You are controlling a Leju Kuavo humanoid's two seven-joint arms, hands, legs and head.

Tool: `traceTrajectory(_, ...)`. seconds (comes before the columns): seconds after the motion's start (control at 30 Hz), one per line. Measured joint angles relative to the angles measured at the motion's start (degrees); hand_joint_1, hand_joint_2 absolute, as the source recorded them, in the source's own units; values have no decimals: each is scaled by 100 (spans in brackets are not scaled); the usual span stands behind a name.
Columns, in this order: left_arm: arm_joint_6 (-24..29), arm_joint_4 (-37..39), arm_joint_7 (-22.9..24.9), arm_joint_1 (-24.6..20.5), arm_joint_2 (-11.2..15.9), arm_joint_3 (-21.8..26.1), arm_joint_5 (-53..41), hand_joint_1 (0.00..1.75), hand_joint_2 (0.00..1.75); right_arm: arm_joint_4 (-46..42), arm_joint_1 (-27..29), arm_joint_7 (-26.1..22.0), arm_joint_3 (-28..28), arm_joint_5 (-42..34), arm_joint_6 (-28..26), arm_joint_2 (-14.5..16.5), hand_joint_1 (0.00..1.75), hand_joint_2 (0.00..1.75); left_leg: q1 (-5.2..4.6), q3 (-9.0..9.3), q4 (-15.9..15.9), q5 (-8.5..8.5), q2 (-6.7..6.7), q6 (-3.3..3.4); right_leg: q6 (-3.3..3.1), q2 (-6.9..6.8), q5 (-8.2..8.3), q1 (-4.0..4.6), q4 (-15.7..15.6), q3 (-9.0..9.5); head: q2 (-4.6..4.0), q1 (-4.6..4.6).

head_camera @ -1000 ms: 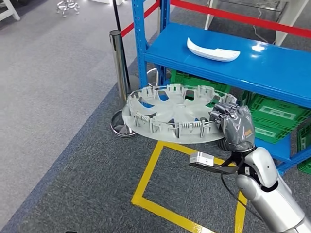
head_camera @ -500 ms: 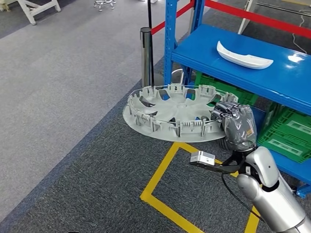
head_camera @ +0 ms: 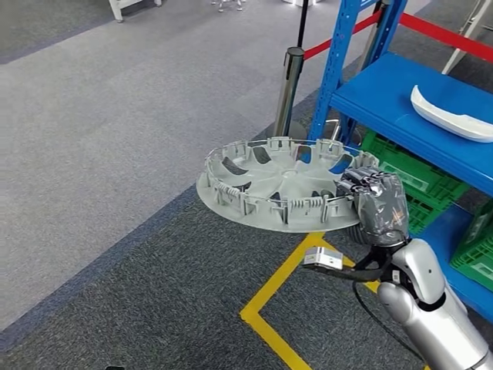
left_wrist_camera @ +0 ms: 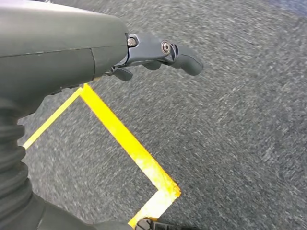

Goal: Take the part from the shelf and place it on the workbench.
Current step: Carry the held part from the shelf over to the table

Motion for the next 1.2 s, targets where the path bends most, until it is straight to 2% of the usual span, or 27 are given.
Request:
traceTrajectory(0.03,-1,0,2,5,3,-3,-4,0,175,-16,15,0,-16,6,-2,-4,175,175,0,-32,21,0,-62,-33,-20,51,-22,-2,-76,50,0,0)
traceTrajectory(0.1,-4,0,5,30,10,-7,-13,0,175,-46,54,3,-44,23,-3,-11,175,175,8,-71,31,12,-148,-89,-82,-44,-25,10,-85,70,0,-2)
traceTrajectory(0.13,-5,1,7,43,13,-9,-18,0,175,-60,77,8,-55,31,-4,-11,175,175,0,-89,64,-13,-76,-117,-118,-104,-24,9,-89,83,0,-8)
traceTrajectory(0.17,-7,1,8,46,15,-13,-25,0,175,-78,100,13,-69,38,-6,-12,175,175,-7,-138,172,-84,54,-147,-150,-168,-24,6,-98,99,0,-24)
traceTrajectory(0.23,-9,2,9,32,13,-27,-44,0,175,-120,152,19,-98,47,-13,-15,175,175,-10,-394,731,-378,378,-202,-208,-303,-40,20,-107,131,0,-50)
traceTrajectory(0.3,-13,2,8,23,13,-38,-62,0,175,-155,206,19,-116,54,-18,-17,175,175,18,-737,1459,-660,490,-225,-239,-446,-66,44,-106,159,0,-57)
traceTrajectory(0.33,-14,2,7,26,13,-41,-65,0,175,-167,238,21,-121,58,-19,-18,175,175,25,-822,1640,-682,504,-224,-246,-516,-82,52,-105,176,0,-57)
traceTrajectory(0.37,-14,2,7,31,13,-42,-66,0,175,-179,269,23,-127,64,-19,-18,175,175,27,-800,1596,-592,513,-214,-249,-582,-100,59,-105,196,0,-58)
traceTrajectory(0.4,-14,2,8,35,13,-43,-66,0,175,-196,296,24,-133,68,-19,-17,175,175,21,-670,1328,-409,540,-189,-246,-648,-120,66,-106,223,0,-58)
traceTrajectory(0.47,-13,2,9,32,15,-45,-66,0,175,-235,324,25,-154,72,-23,-17,175,175,-41,-282,548,-72,762,-110,-226,-769,-164,84,-114,279,0,-59)
traceTrajectory(0.5,-12,2,8,24,16,-46,-66,0,175,-254,334,25,-170,72,-29,-18,175,175,-83,-144,257,4,880,-70,-204,-823,-183,97,-121,297,0,-61)
traceTrajectory(0.53,-12,2,7,19,16,-48,-64,0,175,-270,347,25,-190,72,-37,-19,175,175,-121,-79,106,9,962,-41,-178,-883,-198,109,-133,312,0,-60)
traceTrajectory(0.57,-12,2,6,19,17,-48,-61,0,175,-284,362,26,-205,74,-45,-19,175,175,-149,-69,71,-18,970,-21,-150,-946,-207,120,-152,326,0,-63)
traceTrajectory(0.63,-12,2,5,37,19,-49,-55,0,175,-319,392,26,-222,77,-51,-24,175,175,-139,-47,-5,4,836,27,-90,-1029,-243,116,-186,377,0,-60)
traceTrajectory(0.67,-10,2,5,45,21,-48,-51,0,175,-337,409,26,-229,79,-53,-28,175,175,-121,-16,-51,23,770,60,-70,-949,-305,108,-136,371,0,-59)
traceTrajectory(0.7,-9,2,4,42,25,-48,-50,0,175,-354,429,24,-241,80,-57,-40,175,175,-100,14,-94,42,703,89,-57,-801,-415,101,31,302,0,-49)
traceTrajectory(0.77,-9,3,3,26,27,-48,-49,0,175,-383,476,19,-267,83,-74,-67,175,175,-79,41,-126,55,559,124,-51,-453,-738,94,741,-63,0,-30)
traceTrajectory(0.8,-11,3,2,20,22,-49,-50,0,175,-395,499,15,-277,84,-81,-80,175,175,-78,40,-122,53,480,129,-47,-369,-862,97,1135,-292,0,-20)
traceTrajectory(0.83,-13,4,2,19,15,-49,-51,0,175,-405,526,14,-284,85,-86,-89,175,175,-77,43,-117,48,398,133,-43,-337,-893,98,1394,-470,0,-17)
traceTrajectory(0.87,-14,5,2,21,7,-49,-51,0,175,-415,555,13,-290,86,-88,-95,175,175,-73,46,-110,43,317,134,-39,-328,-806,97,1435,-552,0,-17)
traceTrajectory(0.9,-15,5,1,22,2,-49,-51,0,175,-423,581,13,-296,87,-87,-103,175,175,-66,51,-97,35,230,127,-36,-316,-598,90,1225,-513,0,-17)
traceTrajectory(0.93,-16,6,1,22,-1,-51,-52,0,175,-436,600,13,-303,87,-87,-114,175,175,-57,55,-76,21,146,112,-30,-270,-336,74,844,-383,0,-17)
traceTrajectory(1.0,-16,7,1,20,-2,-57,-62,0,175,-463,617,11,-328,89,-89,-134,175,175,-51,26,-8,-15,-3,65,-25,-38,-28,31,147,-97,0,-23)
traceTrajectory(1.07,-16,7,3,24,-3,-66,-70,0,175,-495,632,9,-354,95,-95,-146,175,175,-45,-26,34,-22,-121,7,-54,91,-25,24,-55,16,0,-26)
traceTrajectory(1.13,-16,8,4,46,1,-71,-70,0,175,-521,647,10,-361,102,-98,-150,175,175,-33,-56,47,-17,-188,-50,-110,-17,-9,32,-75,51,0,-25)
traceTrajectory(1.17,-16,9,4,55,2,-73,-70,0,175,-530,654,10,-363,103,-97,-152,175,175,-38,-79,101,-54,-108,-80,-142,-80,-7,31,-84,70,0,-43)
traceTrajectory(1.2,-16,10,4,55,2,-75,-70,0,175,-539,663,11,-367,103,-97,-154,175,175,-44,-145,252,-145,36,-112,-173,-150,-8,29,-95,92,0,-60)
